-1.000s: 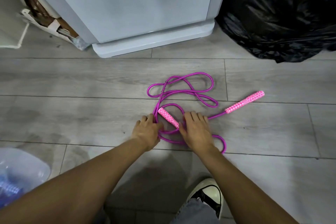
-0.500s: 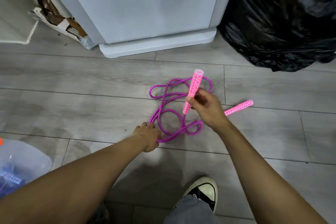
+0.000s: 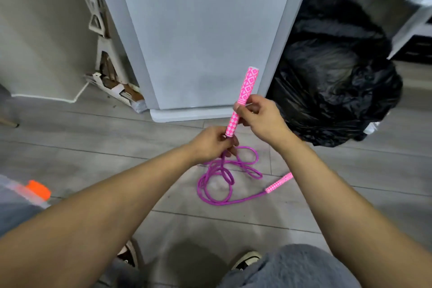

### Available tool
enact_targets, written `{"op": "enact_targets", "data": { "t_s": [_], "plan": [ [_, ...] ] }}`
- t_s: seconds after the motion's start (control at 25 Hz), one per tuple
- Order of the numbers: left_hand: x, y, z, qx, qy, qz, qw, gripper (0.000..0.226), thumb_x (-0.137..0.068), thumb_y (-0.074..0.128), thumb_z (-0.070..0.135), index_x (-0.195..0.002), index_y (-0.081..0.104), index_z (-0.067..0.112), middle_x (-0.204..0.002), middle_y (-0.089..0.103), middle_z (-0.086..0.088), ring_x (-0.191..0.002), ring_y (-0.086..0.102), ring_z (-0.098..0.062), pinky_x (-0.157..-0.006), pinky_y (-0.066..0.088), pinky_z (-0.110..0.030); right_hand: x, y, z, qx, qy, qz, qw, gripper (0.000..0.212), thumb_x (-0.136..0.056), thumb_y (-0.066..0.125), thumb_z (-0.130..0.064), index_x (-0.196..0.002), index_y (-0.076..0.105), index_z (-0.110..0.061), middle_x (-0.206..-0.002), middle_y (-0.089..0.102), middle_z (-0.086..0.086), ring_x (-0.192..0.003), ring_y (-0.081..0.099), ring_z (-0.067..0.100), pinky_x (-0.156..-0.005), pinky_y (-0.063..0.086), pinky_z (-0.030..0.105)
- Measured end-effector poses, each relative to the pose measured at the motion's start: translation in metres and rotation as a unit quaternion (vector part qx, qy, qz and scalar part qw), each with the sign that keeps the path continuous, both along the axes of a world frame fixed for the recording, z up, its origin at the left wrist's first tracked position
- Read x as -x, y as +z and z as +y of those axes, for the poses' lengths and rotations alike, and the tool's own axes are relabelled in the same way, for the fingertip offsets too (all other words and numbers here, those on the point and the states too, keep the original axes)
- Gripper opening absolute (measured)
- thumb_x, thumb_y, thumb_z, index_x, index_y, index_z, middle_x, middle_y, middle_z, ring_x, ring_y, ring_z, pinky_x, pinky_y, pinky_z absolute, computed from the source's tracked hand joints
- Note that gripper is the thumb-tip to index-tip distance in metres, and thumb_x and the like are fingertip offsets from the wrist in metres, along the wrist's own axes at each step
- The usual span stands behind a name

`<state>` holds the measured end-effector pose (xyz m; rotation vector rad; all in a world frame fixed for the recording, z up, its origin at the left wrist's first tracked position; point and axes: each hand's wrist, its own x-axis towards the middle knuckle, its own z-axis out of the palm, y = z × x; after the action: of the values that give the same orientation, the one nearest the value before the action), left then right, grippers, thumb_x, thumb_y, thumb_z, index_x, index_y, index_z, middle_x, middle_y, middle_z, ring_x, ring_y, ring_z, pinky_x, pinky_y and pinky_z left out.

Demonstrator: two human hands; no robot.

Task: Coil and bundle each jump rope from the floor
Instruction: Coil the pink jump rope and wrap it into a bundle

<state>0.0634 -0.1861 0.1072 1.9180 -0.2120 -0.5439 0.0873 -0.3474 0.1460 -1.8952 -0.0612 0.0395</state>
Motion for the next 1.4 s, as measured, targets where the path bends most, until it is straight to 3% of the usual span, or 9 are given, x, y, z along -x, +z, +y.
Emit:
{"op": "enact_targets", "data": {
  "t_s": [0.12, 0.36, 0.56, 0.72, 0.84, 1.0, 1.16, 1.28, 1.4],
  "plan": [
    [0.010, 0.058, 0.013, 0.098, 0.069, 0.040, 0.992, 0.016, -0.103, 0.049, 0.014, -0.099, 0.063, 0.007, -0.092, 0.074, -0.019, -0.075, 0.072, -0.025, -0.072, 0.060, -0.037, 0.008, 0.051, 0.018, 0.024, 0.003, 0.041, 0.999, 0.022, -0.098, 0.061, -0.031, -0.105, 0.064, -0.010, -0.082, 0.072, 0.005, -0.076, 0.072, 0.019, -0.074, 0.057, 0.036],
    [0.025, 0.138, 0.054, 0.145, 0.176, -0.010, 0.974, 0.023, -0.102, 0.042, 0.004, -0.094, 0.064, 0.001, -0.076, 0.067, -0.014, -0.061, 0.069, -0.023, -0.062, 0.062, -0.038, 0.046, 0.096, 0.087, -0.018, 0.080, 0.147, 0.986, 0.044, -0.097, 0.051, -0.057, -0.112, 0.059, -0.016, -0.090, 0.072, 0.004, -0.073, 0.074, 0.028, -0.063, 0.059, 0.037],
    [0.031, 0.149, 0.101, 0.148, 0.281, 0.005, 0.948, 0.026, -0.101, 0.055, 0.024, -0.096, 0.067, 0.001, -0.083, 0.071, -0.012, -0.064, 0.065, -0.024, -0.061, 0.062, -0.037, 0.058, 0.110, 0.094, 0.086, 0.160, 0.150, 0.972, 0.031, -0.100, 0.055, -0.034, -0.107, 0.069, -0.007, -0.070, 0.066, 0.008, -0.047, 0.049, 0.017, -0.050, 0.041, 0.027],
    [0.034, 0.147, 0.127, 0.144, 0.370, 0.015, 0.918, 0.029, -0.100, 0.055, 0.028, -0.090, 0.066, 0.004, -0.081, 0.071, -0.013, -0.055, 0.059, -0.023, -0.050, 0.057, -0.032, 0.067, 0.105, 0.083, 0.239, 0.144, 0.131, 0.951, 0.019, -0.098, 0.053, -0.016, -0.093, 0.070, -0.009, -0.069, 0.070, 0.006, -0.056, 0.063, 0.017, -0.069, 0.057, 0.036],
    [0.032, 0.152, 0.153, 0.132, 0.419, 0.021, 0.898, 0.027, -0.099, 0.056, 0.028, -0.089, 0.065, 0.004, -0.079, 0.071, -0.012, -0.052, 0.057, -0.023, -0.052, 0.057, -0.031, 0.071, 0.102, 0.075, 0.245, 0.064, 0.083, 0.964, 0.012, -0.099, 0.057, -0.020, -0.095, 0.067, -0.016, -0.068, 0.069, 0.005, -0.051, 0.062, 0.015, -0.059, 0.052, 0.029],
    [0.039, 0.155, 0.168, 0.029, 0.379, 0.107, 0.919, 0.033, -0.093, 0.063, 0.036, -0.084, 0.066, 0.004, -0.067, 0.067, -0.008, -0.051, 0.056, -0.022, -0.051, 0.054, -0.027, 0.073, 0.135, 0.085, 0.049, 0.028, -0.043, 0.997, 0.009, -0.095, 0.066, -0.019, -0.091, 0.073, -0.015, -0.058, 0.049, -0.007, -0.047, 0.037, 0.010, -0.048, 0.035, 0.025],
    [0.037, 0.152, 0.162, -0.146, 0.310, -0.049, 0.938, 0.019, -0.091, 0.057, 0.023, -0.091, 0.067, 0.008, -0.089, 0.074, -0.011, -0.072, 0.070, -0.028, -0.064, 0.059, -0.032, 0.078, 0.152, 0.106, -0.011, 0.064, -0.046, 0.997, 0.015, -0.096, 0.065, -0.022, -0.092, 0.075, -0.013, -0.048, 0.039, -0.016, -0.045, 0.028, 0.008, -0.045, 0.025, 0.022],
    [0.046, 0.152, 0.135, 0.015, 0.133, -0.059, 0.989, 0.037, -0.091, 0.044, 0.000, -0.112, 0.069, 0.018, -0.114, 0.072, -0.001, -0.109, 0.065, -0.019, -0.088, 0.050, -0.027, 0.074, 0.145, 0.111, -0.014, 0.039, -0.042, 0.998, 0.017, -0.098, 0.061, -0.024, -0.093, 0.075, -0.014, -0.044, 0.042, -0.019, -0.043, 0.032, 0.005, -0.046, 0.028, 0.019],
    [0.052, 0.152, 0.111, 0.141, 0.047, -0.010, 0.989, 0.023, -0.098, 0.048, 0.009, -0.107, 0.069, 0.013, -0.100, 0.075, -0.008, -0.103, 0.069, -0.020, -0.103, 0.047, -0.032, 0.064, 0.143, 0.096, -0.021, -0.034, -0.050, 0.998, 0.022, -0.098, 0.059, -0.026, -0.086, 0.075, -0.019, -0.047, 0.044, -0.019, -0.046, 0.035, 0.004, -0.049, 0.029, 0.021]
  ]
}}
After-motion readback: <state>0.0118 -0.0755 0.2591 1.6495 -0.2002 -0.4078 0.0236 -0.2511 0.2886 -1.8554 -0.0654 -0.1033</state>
